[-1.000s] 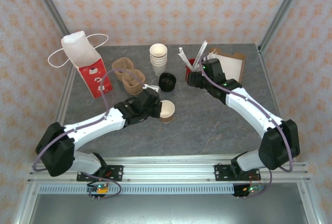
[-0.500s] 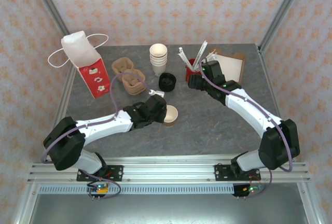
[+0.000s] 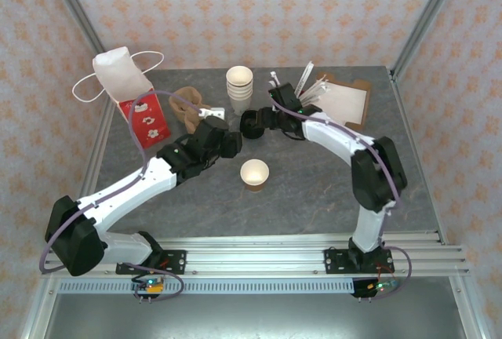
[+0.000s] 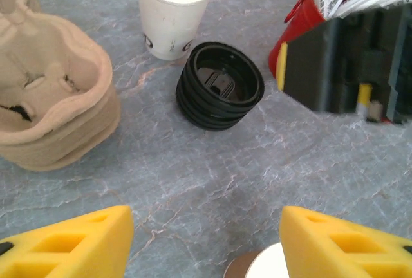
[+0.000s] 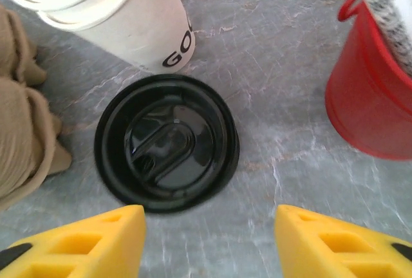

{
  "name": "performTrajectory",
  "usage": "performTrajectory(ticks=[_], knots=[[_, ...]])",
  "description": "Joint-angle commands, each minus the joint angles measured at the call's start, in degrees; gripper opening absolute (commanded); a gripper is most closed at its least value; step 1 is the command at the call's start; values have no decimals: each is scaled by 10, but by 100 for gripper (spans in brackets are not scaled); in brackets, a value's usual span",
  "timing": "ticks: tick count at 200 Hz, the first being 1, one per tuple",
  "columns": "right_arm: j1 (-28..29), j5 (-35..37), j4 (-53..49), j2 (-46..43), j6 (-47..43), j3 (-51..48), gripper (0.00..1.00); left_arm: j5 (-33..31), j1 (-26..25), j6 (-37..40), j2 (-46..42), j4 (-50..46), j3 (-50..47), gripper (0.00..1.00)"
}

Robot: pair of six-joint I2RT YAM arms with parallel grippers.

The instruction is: Pack the takeout coffee

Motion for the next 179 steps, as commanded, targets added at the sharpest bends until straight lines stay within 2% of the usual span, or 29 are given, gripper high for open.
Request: performTrajectory(ticks=[1,43,102,179], knots=[[-4,24,-43,50,6,65,52,4,-3,-9,-10,-38,9,62],[-16,30,-83,138,0,148,40,-6,-2,-8,-23,-47,0,62],[-20,19,-100,173,-8,188,26,5,-2,-19,-26,-36,-15,62],[-20,16,-108,175,-10,183,24,5,-2,-12,-21,-37,-13,62]])
